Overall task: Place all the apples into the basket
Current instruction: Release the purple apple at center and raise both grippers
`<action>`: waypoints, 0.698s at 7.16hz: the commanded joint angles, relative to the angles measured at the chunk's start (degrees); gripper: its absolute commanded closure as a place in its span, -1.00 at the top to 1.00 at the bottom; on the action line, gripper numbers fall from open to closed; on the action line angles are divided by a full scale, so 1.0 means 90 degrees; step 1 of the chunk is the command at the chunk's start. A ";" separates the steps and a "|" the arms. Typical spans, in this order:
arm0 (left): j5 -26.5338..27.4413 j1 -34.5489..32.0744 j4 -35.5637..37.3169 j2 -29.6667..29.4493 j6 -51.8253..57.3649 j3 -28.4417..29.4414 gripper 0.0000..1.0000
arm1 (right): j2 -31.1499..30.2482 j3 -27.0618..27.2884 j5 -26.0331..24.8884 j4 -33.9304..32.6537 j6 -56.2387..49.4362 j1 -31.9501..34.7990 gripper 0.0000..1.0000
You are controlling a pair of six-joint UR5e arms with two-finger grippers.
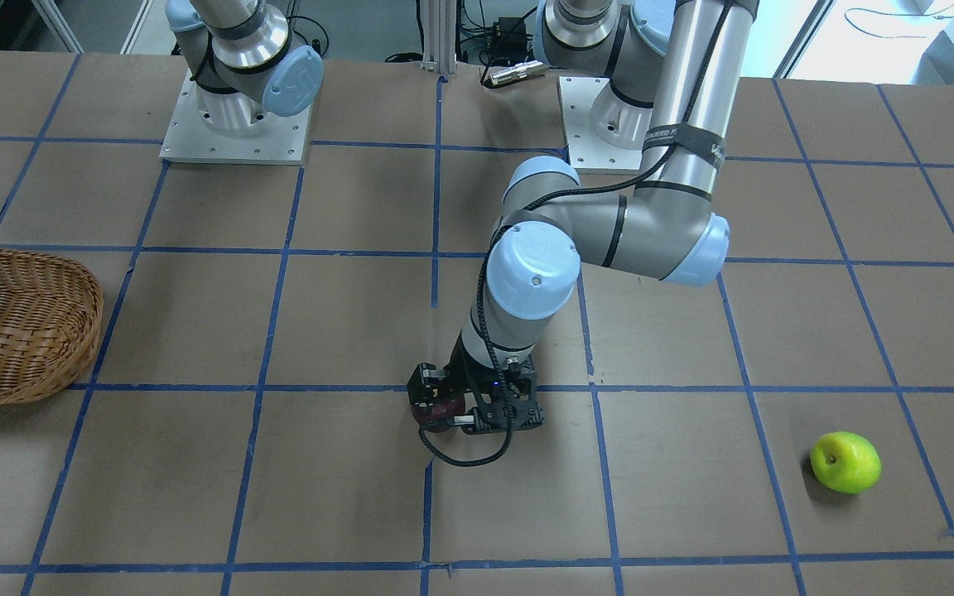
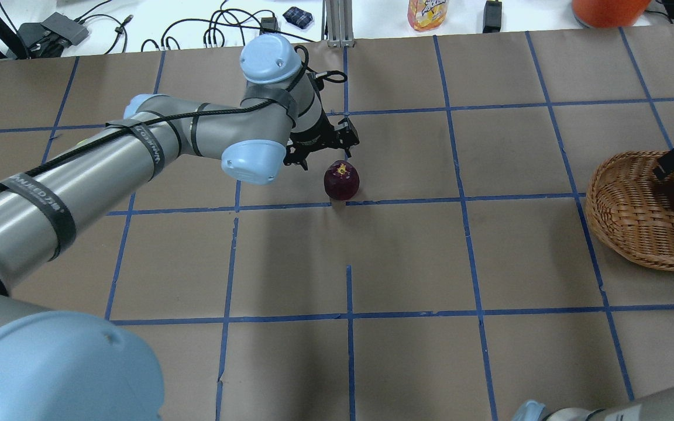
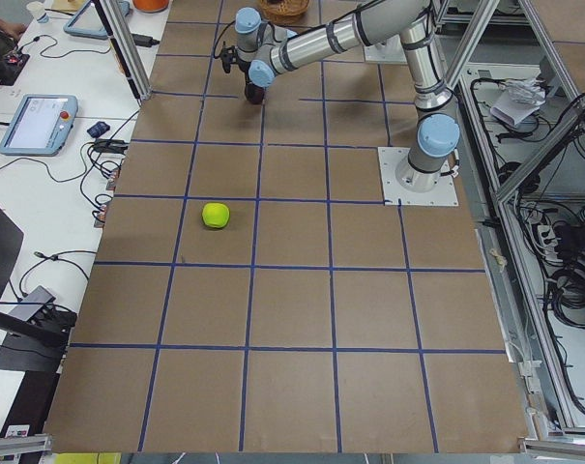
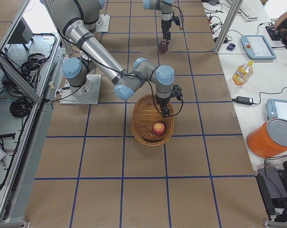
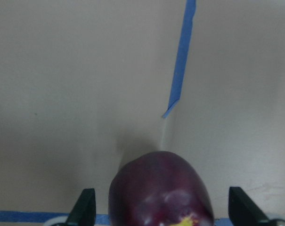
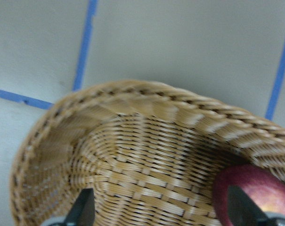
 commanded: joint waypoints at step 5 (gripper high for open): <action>0.0008 0.4382 -0.1778 0.0543 0.6348 0.0208 1.00 | 0.0717 -0.1052 -0.0060 0.0011 0.5898 0.4163 1.00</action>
